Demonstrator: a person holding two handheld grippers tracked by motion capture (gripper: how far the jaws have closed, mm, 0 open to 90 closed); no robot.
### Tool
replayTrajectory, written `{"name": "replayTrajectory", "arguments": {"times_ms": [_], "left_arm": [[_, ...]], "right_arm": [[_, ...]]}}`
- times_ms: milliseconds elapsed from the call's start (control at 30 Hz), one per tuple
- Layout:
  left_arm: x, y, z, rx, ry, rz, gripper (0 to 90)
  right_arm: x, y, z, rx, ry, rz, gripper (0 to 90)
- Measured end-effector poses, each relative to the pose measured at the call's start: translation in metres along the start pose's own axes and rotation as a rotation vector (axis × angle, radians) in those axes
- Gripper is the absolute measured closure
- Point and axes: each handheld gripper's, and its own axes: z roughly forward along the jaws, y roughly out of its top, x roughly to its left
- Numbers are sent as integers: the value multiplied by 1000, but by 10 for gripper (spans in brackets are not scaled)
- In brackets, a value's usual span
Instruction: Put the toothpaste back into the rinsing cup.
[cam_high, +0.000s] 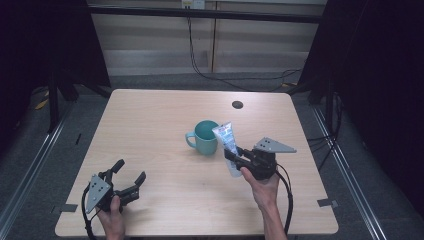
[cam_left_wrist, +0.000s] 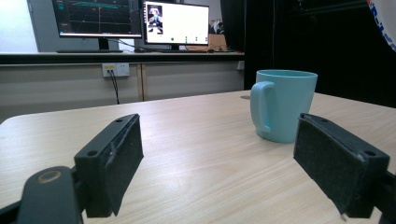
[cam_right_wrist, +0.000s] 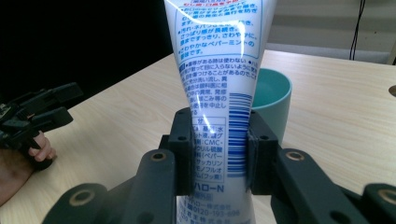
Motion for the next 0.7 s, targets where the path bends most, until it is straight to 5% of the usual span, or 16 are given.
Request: {"name": "replayTrajectory", "arguments": {"times_ms": [700], "left_arm": [[0, 0, 0, 0, 0, 0, 156]], "right_arm": [[-4, 13, 3, -84, 10, 23, 692]]}}
